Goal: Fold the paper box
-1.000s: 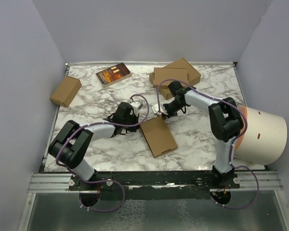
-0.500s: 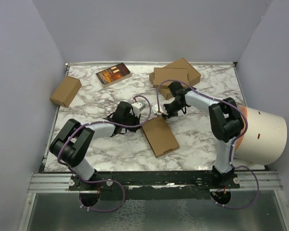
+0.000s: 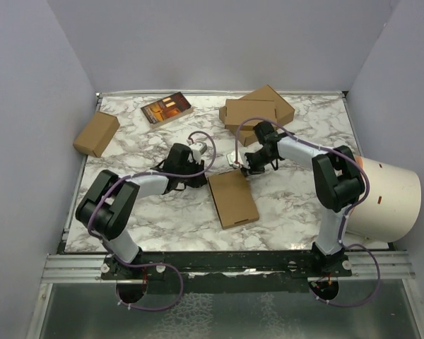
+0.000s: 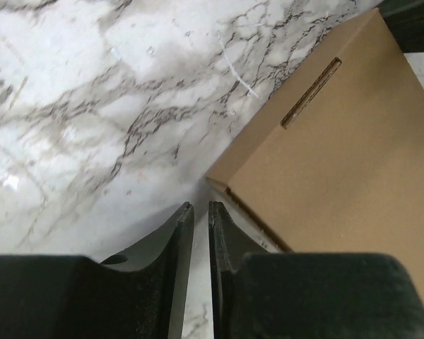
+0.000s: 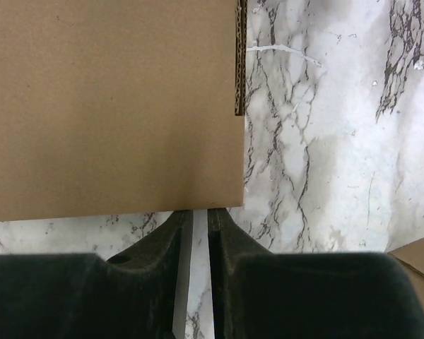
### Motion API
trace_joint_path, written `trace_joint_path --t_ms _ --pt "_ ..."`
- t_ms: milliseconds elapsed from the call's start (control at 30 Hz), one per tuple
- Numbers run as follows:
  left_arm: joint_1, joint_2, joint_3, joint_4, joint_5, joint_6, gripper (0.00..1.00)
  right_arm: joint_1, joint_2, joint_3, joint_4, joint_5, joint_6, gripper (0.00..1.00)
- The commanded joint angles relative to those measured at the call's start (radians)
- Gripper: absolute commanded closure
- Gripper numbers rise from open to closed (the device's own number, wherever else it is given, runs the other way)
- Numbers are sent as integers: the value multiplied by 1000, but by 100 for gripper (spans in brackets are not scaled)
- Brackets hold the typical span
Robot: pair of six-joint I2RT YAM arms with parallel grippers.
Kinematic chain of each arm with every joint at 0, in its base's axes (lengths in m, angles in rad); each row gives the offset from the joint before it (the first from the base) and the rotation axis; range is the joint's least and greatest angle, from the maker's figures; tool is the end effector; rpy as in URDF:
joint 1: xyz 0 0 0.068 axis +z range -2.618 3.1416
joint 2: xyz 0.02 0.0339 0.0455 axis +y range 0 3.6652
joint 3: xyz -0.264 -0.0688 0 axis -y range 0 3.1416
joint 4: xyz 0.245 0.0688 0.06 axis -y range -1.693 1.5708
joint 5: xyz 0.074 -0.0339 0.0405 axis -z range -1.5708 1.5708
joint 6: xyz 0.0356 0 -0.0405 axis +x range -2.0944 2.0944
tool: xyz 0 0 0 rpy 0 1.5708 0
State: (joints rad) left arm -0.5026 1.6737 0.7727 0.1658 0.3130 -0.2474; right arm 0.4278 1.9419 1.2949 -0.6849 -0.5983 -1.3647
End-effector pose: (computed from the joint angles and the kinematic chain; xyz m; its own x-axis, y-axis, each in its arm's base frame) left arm 0.2806 -0.1668 0.1489 -0.7311 0.1360 -0.6685 0.4944 0.7808 -0.3819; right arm 0.3300 0.1725 0.1592 0.2733 -0.7643 -0.5841 -0.9603 -0.2520 -0.1196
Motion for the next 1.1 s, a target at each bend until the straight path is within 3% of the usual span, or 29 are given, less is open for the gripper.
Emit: trace_joint_path --t_ms 0,200,467,733,867,1067 --pt "22 -125 -71 40 -5 -91 80 -37 -87 -66 72 -94 29 83" --pt "20 -214 -152 -10 41 -133 82 -52 -164 -140 70 -89 33 83" --pt "-118 -243 -238 -5 30 -271 89 22 -186 -245 88 -67 62 85" --pt "-195 -170 -160 82 34 -327 89 114 -175 -236 95 -62 111 87" --pt "-193 -151 -132 53 -3 -293 88 106 -190 -227 93 -10 127 86" --pt "-133 -289 -222 -9 -90 -256 80 -37 -316 -256 115 -31 165 73"
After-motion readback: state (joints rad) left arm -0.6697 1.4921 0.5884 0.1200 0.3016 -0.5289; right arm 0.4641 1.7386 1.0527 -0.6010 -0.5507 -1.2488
